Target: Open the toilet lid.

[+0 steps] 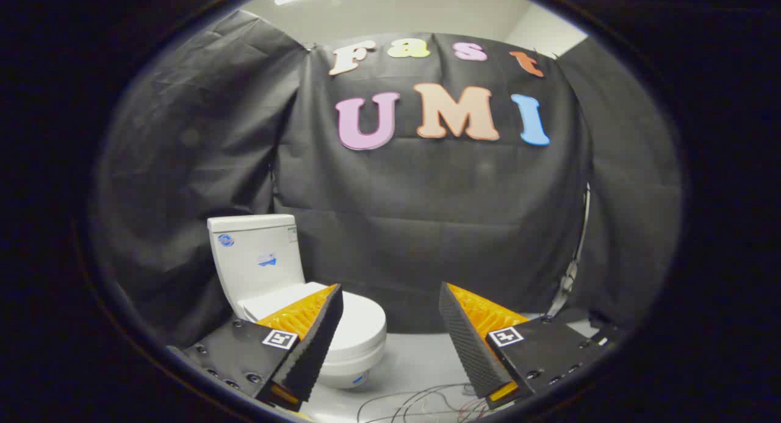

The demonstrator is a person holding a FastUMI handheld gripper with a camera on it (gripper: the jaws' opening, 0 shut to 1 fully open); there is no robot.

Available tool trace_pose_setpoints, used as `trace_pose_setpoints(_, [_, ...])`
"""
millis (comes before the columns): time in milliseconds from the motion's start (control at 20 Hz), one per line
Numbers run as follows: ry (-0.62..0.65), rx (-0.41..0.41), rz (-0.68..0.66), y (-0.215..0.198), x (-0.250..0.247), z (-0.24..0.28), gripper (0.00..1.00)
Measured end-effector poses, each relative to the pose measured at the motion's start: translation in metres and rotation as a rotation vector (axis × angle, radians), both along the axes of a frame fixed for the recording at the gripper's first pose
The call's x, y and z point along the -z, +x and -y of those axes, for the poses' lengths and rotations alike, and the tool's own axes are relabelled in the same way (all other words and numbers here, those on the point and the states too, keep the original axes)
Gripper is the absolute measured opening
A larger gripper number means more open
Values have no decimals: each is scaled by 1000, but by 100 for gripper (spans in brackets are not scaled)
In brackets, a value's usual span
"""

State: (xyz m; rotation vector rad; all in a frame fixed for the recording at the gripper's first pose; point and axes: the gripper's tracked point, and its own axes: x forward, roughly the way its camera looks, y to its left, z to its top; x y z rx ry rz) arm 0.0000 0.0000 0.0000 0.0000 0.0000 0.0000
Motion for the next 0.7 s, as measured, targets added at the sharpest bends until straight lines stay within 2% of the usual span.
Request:
trace_pose_setpoints(200, [112,10,51,26,11,-55,99])
trace_pose_setpoints(400, [121,-10,15,10,75,-115,98])
trace_pose_setpoints(550, [128,0,-6,-2,112,-121,99])
trace_pose_setpoints(600, [148,12,-57,-4,122,-118,100])
trace_pose_setpoints(700, [166,22,-56,-6,124,-116,99])
